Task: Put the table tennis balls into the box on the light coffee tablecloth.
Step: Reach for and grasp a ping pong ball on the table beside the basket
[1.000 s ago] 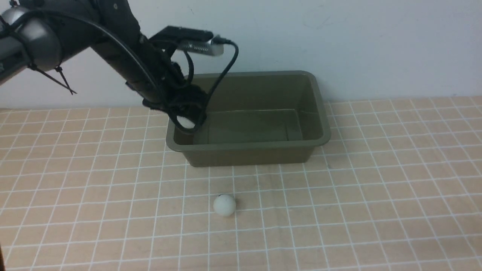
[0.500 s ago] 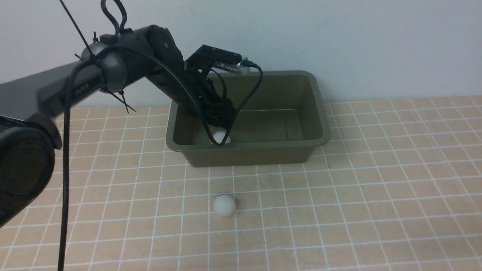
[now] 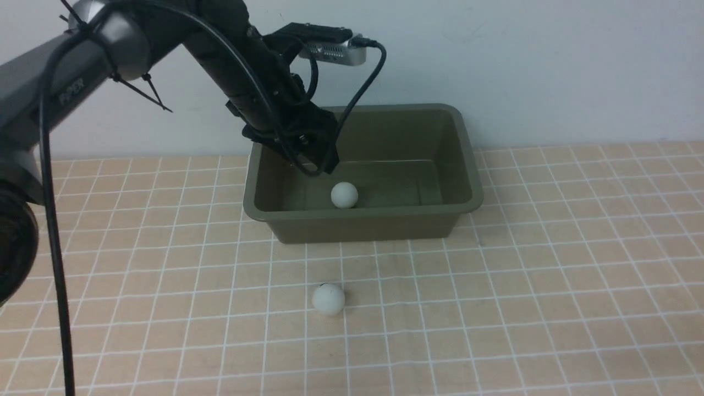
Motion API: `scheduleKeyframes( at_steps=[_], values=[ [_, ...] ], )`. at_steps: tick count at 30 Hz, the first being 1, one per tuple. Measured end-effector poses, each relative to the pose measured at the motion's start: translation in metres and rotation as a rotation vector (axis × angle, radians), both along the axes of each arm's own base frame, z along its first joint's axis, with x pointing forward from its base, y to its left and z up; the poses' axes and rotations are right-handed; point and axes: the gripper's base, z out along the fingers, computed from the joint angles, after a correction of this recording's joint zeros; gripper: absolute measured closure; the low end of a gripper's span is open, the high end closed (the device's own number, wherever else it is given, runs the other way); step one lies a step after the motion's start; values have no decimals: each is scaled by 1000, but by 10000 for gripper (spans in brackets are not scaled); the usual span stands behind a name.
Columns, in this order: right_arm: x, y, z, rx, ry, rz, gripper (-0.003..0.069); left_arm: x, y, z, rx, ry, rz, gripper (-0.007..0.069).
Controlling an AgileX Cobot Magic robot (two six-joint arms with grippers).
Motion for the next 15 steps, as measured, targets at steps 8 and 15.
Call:
scheduleKeyframes(
  at_steps=[8,15],
  values=[
    [0,0,0,0,0,0,677,-51,-18,-51,124,220,-43,176],
    [0,0,0,0,0,0,677,-87,-54,-86,192,263,-161,176]
  ],
)
